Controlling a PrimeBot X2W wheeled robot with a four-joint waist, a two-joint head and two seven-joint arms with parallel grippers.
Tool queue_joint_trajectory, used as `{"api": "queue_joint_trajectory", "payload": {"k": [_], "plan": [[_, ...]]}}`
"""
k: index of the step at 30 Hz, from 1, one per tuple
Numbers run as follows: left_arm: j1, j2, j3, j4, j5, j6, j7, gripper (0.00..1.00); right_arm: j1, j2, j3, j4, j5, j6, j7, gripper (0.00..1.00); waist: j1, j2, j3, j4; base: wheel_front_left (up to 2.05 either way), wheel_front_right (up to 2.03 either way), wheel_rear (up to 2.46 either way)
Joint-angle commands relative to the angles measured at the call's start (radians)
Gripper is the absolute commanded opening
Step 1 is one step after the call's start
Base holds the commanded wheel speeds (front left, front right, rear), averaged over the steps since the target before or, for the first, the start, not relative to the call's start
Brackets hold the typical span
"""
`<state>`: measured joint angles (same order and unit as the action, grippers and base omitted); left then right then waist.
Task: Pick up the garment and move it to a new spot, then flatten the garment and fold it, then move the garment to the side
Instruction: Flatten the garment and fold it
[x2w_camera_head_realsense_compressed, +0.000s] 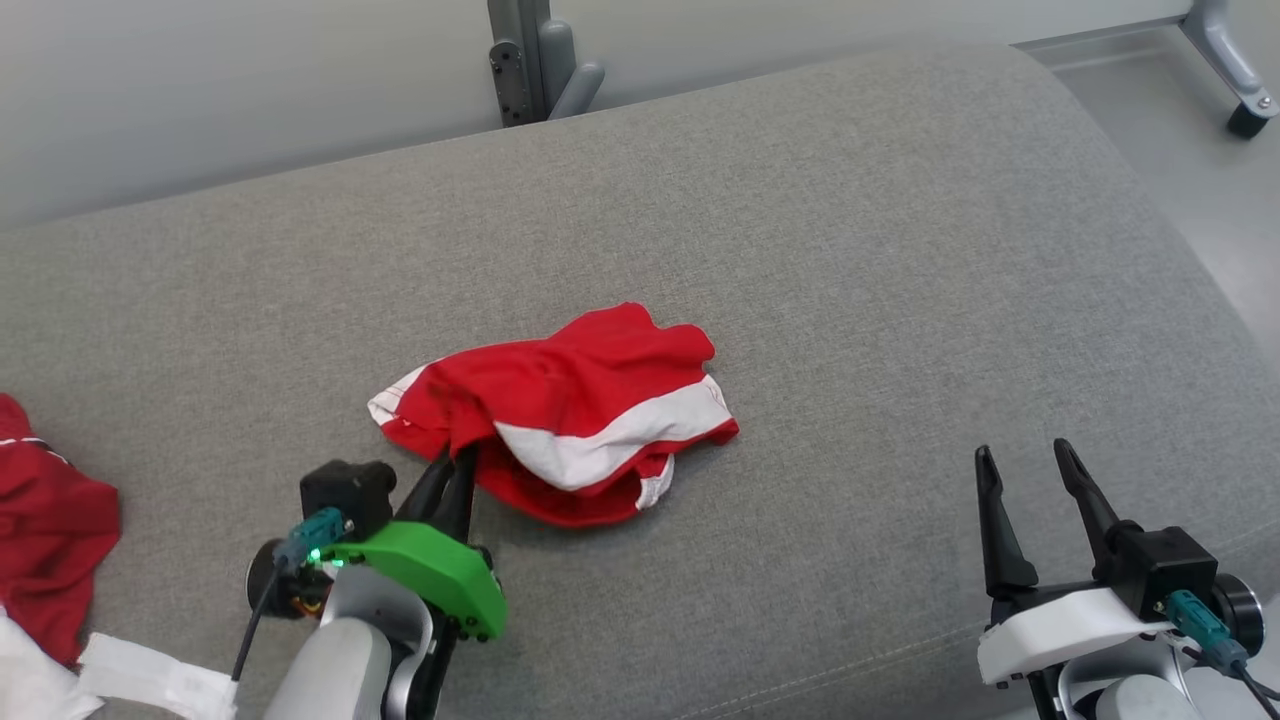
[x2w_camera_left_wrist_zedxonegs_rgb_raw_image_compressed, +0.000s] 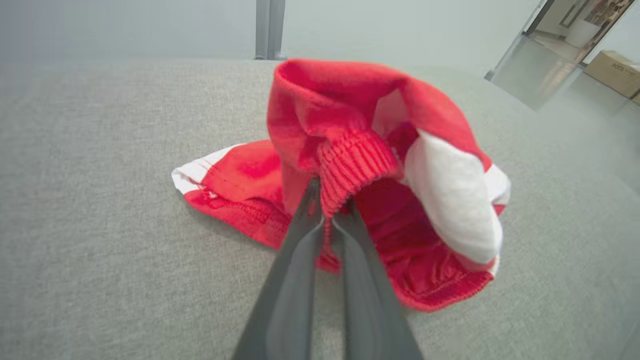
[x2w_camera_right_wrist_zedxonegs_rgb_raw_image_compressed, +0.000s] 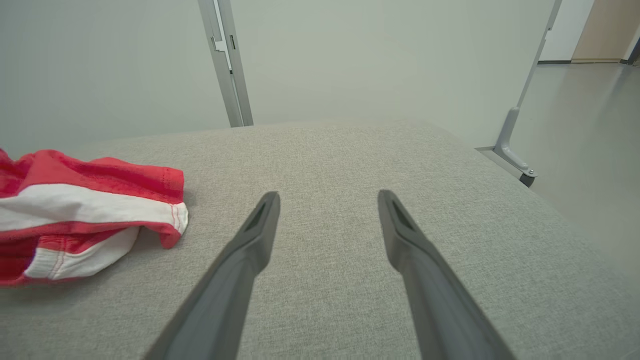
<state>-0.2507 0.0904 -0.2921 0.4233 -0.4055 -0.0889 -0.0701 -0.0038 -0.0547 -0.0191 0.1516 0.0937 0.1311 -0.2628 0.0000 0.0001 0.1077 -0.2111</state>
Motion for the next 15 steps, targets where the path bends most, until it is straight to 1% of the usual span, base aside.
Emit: {"api": "queue_joint_trajectory", "payload": {"k": [1,9,10,15], "plan": [[-0.021,0.006,0.005,-0.045,-0.011,0.009,0.009,0.00,0.010,0.000,0.003,0.003,0.002,-0.001,-0.003,1.00,0.0000,-0.0001,-0.008,0.007,0.00,0.00,0.00],[-0.076,0.000,-0.013,-0.316,0.003,0.047,0.093,0.00,-0.004,0.002,0.026,0.013,0.012,-0.001,-0.003,1.00,0.0000,-0.0001,-0.018,0.007,0.00,0.00,0.00],[-0.076,0.000,-0.013,-0.316,0.003,0.047,0.093,0.00,-0.004,0.002,0.026,0.013,0.012,-0.001,-0.003,1.00,0.0000,-0.0001,-0.018,0.007,0.00,0.00,0.00],[-0.116,0.008,-0.018,-0.403,0.005,0.063,0.150,0.00,-0.002,0.003,0.025,0.016,0.018,-0.001,-0.003,1.00,0.0000,-0.0001,-0.025,0.000,0.00,0.00,0.00]]}}
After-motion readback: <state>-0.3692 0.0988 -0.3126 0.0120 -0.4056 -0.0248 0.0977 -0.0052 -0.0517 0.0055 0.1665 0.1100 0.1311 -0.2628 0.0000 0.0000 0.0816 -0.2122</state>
